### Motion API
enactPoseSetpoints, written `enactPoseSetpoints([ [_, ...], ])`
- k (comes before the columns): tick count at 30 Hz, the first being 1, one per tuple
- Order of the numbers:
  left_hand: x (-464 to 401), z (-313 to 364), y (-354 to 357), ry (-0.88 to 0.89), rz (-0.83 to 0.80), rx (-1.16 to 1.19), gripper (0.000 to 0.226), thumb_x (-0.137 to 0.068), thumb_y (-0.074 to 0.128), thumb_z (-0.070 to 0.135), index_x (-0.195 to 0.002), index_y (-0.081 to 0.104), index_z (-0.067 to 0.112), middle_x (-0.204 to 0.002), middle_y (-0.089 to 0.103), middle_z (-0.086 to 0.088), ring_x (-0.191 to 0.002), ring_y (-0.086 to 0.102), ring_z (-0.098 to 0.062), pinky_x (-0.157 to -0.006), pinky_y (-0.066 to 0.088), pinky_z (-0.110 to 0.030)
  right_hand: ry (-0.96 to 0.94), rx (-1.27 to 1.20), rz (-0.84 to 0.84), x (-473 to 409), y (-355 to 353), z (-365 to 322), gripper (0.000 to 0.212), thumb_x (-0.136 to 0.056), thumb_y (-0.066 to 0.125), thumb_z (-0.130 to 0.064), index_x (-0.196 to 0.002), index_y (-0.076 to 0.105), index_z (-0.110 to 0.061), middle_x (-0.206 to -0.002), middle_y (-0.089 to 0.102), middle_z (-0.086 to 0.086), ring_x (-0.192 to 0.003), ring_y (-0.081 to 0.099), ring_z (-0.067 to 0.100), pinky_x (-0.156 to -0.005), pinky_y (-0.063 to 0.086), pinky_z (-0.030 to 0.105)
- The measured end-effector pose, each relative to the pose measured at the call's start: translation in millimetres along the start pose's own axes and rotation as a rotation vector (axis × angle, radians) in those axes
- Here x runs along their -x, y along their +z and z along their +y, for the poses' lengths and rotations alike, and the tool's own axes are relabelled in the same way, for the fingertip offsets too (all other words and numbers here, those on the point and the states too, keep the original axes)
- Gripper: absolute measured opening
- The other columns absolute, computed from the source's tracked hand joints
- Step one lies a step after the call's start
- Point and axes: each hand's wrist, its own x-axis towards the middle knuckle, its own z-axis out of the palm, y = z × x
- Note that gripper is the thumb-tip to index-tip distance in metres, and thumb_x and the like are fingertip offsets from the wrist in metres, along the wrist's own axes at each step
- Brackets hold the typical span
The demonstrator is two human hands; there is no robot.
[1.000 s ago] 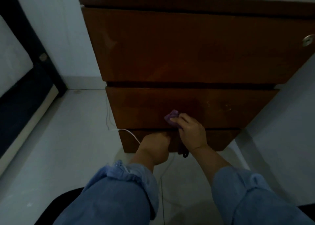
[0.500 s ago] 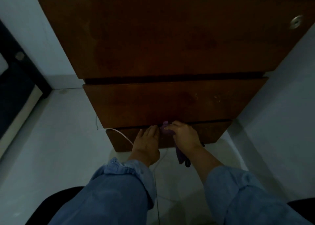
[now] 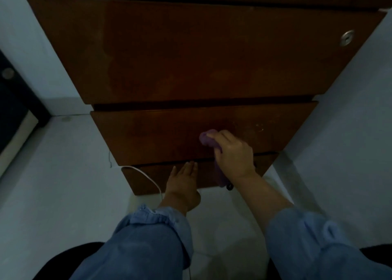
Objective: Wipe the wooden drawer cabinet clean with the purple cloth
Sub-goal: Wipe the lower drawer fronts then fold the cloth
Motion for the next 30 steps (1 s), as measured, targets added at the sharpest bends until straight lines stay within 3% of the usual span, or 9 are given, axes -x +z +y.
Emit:
enactPoseSetpoints([
  [4, -2.4, -1.9, 4.3, -0.004, 0.043, -0.004, 0.088, -0.086, 0.052, 0.033, -0.152, -0.003, 0.014, -0.161, -0.002, -0.003, -0.147, -0.001, -0.018, -0.119, 0.000, -0.042, 0.011, 0.069, -0.037, 13.9, 26.3, 9.2, 0.031, -0.076, 0.057, -0.014, -0.104, 0.067, -0.023, -0.093, 0.067, 0.003, -0.061, 0.063, 0.026, -0.047, 0.049, 0.028],
  [7, -0.9, -0.9, 6.4, -0.008, 0.041, 0.009, 0.091, -0.084, 0.053, 0.034, -0.152, -0.004, 0.014, -0.161, -0.003, -0.004, -0.147, -0.001, -0.017, -0.118, -0.002, -0.041, 0.034, 0.121, -0.209, 26.9, 39.9, 15.5, 0.036, -0.075, 0.068, -0.008, -0.105, 0.065, -0.027, -0.091, 0.066, 0.003, -0.060, 0.063, 0.026, -0.046, 0.042, 0.025],
  [12, -1.9, 1.9, 1.2, -0.001, 0.046, -0.038, 0.089, -0.085, 0.052, 0.035, -0.152, -0.003, 0.013, -0.160, 0.002, -0.005, -0.147, 0.004, -0.018, -0.120, 0.000, -0.041, 0.252, 0.050, -0.467, 35.3, 37.3, 24.0, 0.037, -0.092, 0.046, -0.016, -0.124, 0.053, -0.035, -0.115, 0.056, 0.001, -0.094, 0.061, 0.027, -0.073, 0.052, 0.035],
  [14, -3.1, 5.0, -1.1, 0.003, 0.064, -0.053, 0.086, -0.086, 0.051, 0.033, -0.152, 0.001, 0.011, -0.160, 0.005, -0.006, -0.147, 0.007, -0.020, -0.120, 0.002, -0.040, 0.223, 0.023, -0.333, 34.0, 14.7, 22.6, 0.037, -0.090, 0.048, -0.019, -0.125, 0.054, -0.031, -0.115, 0.056, 0.001, -0.091, 0.062, 0.026, -0.072, 0.052, 0.034],
  [17, -7.5, 7.4, -3.4, 0.037, 0.087, -0.067, 0.083, -0.087, 0.050, 0.032, -0.152, 0.003, 0.010, -0.160, 0.007, -0.007, -0.146, 0.010, -0.021, -0.119, 0.002, -0.040, 0.067, 0.004, 0.137, 8.2, -24.2, 17.5, 0.035, -0.081, 0.050, -0.019, -0.113, 0.063, -0.018, -0.101, 0.063, 0.005, -0.080, 0.062, 0.022, -0.065, 0.047, 0.023],
  [20, -8.9, 11.4, -3.6, 0.022, 0.094, -0.021, 0.085, -0.086, 0.053, 0.034, -0.152, 0.006, 0.011, -0.160, 0.009, -0.006, -0.146, 0.010, -0.020, -0.118, 0.003, -0.040, 0.022, -0.050, 0.261, -22.6, -43.0, 14.7, 0.031, -0.080, 0.058, -0.011, -0.109, 0.066, -0.015, -0.100, 0.065, 0.003, -0.084, 0.061, 0.016, -0.070, 0.045, 0.020],
  [23, -11.7, 14.7, -4.7, 0.004, 0.101, 0.010, 0.086, -0.083, 0.054, 0.038, -0.152, 0.008, 0.013, -0.160, 0.011, -0.005, -0.146, 0.011, -0.019, -0.119, 0.003, -0.040, -0.004, -0.063, 0.169, -18.3, -30.2, 12.8, 0.032, -0.077, 0.057, -0.009, -0.107, 0.066, -0.018, -0.100, 0.067, 0.001, -0.084, 0.064, 0.019, -0.070, 0.053, 0.028],
  [27, -11.8, 14.0, -2.6, 0.006, 0.092, 0.024, 0.087, -0.082, 0.054, 0.039, -0.152, 0.008, 0.014, -0.160, 0.010, -0.004, -0.146, 0.010, -0.019, -0.120, 0.003, -0.039, 0.125, 0.029, -0.204, 15.4, 10.6, 22.9, 0.033, -0.084, 0.051, -0.015, -0.112, 0.062, -0.028, -0.107, 0.063, 0.000, -0.080, 0.065, 0.027, -0.064, 0.055, 0.039],
  [30, -13.8, 12.8, -0.9, 0.007, 0.089, 0.034, 0.088, -0.081, 0.053, 0.040, -0.152, 0.007, 0.015, -0.160, 0.009, -0.003, -0.146, 0.008, -0.018, -0.120, 0.001, -0.038, 0.177, 0.064, -0.259, 31.2, 27.9, 29.5, 0.032, -0.083, 0.058, -0.011, -0.112, 0.062, -0.025, -0.106, 0.063, 0.003, -0.077, 0.064, 0.030, -0.059, 0.053, 0.037],
])
